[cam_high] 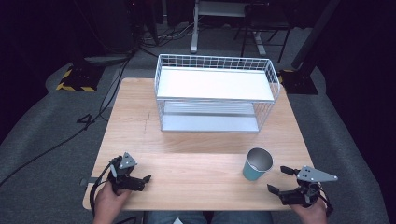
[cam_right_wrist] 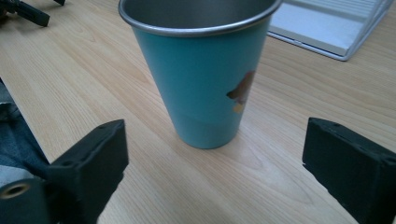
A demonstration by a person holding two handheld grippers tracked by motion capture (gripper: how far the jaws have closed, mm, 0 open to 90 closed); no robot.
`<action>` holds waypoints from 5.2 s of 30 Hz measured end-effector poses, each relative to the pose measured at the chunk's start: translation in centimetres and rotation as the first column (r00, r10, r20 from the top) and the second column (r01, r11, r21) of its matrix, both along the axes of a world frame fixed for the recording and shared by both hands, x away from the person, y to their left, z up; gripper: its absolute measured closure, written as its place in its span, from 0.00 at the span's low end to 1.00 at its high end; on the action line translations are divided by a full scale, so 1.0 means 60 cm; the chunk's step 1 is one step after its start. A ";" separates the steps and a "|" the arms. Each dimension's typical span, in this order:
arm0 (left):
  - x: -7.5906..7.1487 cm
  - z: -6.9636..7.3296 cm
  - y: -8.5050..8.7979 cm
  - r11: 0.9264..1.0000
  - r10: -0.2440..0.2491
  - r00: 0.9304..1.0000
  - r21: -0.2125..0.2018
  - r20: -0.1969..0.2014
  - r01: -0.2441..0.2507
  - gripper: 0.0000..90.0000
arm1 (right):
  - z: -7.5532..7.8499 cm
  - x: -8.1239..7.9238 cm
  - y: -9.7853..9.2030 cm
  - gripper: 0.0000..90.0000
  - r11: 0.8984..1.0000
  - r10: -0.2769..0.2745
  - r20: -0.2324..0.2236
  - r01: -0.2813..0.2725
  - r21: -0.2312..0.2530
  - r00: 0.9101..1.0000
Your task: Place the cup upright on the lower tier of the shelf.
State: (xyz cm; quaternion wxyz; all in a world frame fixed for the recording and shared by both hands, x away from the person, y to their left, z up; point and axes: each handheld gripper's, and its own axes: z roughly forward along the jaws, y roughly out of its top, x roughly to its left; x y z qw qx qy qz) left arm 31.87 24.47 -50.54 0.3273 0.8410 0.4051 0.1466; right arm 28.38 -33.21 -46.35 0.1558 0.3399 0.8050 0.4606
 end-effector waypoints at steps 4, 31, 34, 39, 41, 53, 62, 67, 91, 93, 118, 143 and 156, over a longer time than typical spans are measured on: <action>0.000 0.000 0.000 1.000 0.000 1.000 0.000 0.000 0.000 0.03 | -0.008 0.009 0.017 0.00 1.000 0.012 -0.019 -0.012 -0.002 1.000; 0.000 0.000 0.000 1.000 0.000 1.000 0.000 0.000 0.000 0.03 | -0.043 0.054 0.077 0.03 1.000 -0.023 0.011 0.023 0.013 1.000; 0.000 0.000 0.000 1.000 0.000 1.000 0.000 0.000 0.000 0.03 | -0.042 0.053 0.082 0.09 0.999 -0.031 0.037 0.031 0.007 0.999; 0.000 0.000 0.000 1.000 0.000 1.000 0.000 0.000 0.000 0.03 | -0.046 0.055 0.090 0.13 0.999 -0.038 0.026 0.039 -0.021 0.999; 0.000 0.000 0.000 1.000 0.000 1.000 0.000 0.000 0.000 0.03 | -0.047 0.056 0.093 0.15 0.999 -0.037 0.024 0.037 -0.027 0.999; 0.000 0.000 0.000 1.000 0.000 1.000 0.000 0.000 0.000 0.03 | -0.044 0.057 0.097 0.24 0.997 -0.059 0.032 0.061 -0.041 0.998; 0.000 0.000 0.000 1.000 0.000 1.000 0.000 0.000 0.000 0.03 | -0.030 0.056 0.098 0.24 0.996 -0.072 0.025 0.073 -0.041 0.997; 0.000 0.000 0.000 1.000 0.002 1.000 -0.003 -0.002 -0.002 0.03 | -0.015 0.061 0.107 0.24 0.995 -0.090 0.031 0.091 -0.036 0.995; -0.001 0.000 0.000 1.000 0.006 1.000 0.002 0.004 -0.006 0.03 | 0.059 0.137 0.174 0.24 0.996 -0.091 0.070 0.092 -0.014 0.993; -0.001 0.000 0.000 1.000 0.005 1.000 0.001 0.004 -0.005 0.03 | 0.062 0.146 0.181 0.24 0.996 -0.089 0.076 0.090 -0.014 0.993; -0.001 0.000 0.000 1.000 0.004 1.000 0.000 0.001 -0.004 0.03 | 0.052 0.246 0.267 0.24 0.994 -0.108 0.112 0.110 -0.017 0.988; 0.002 0.000 -0.001 1.000 0.013 1.000 -0.001 0.001 -0.013 0.04 | 0.010 0.332 0.313 0.24 0.988 -0.155 0.094 0.156 0.003 0.983; 0.002 0.000 -0.001 1.000 0.003 1.000 0.004 0.002 -0.003 0.04 | -0.005 0.372 0.335 0.24 0.984 -0.177 0.082 0.176 0.019 0.981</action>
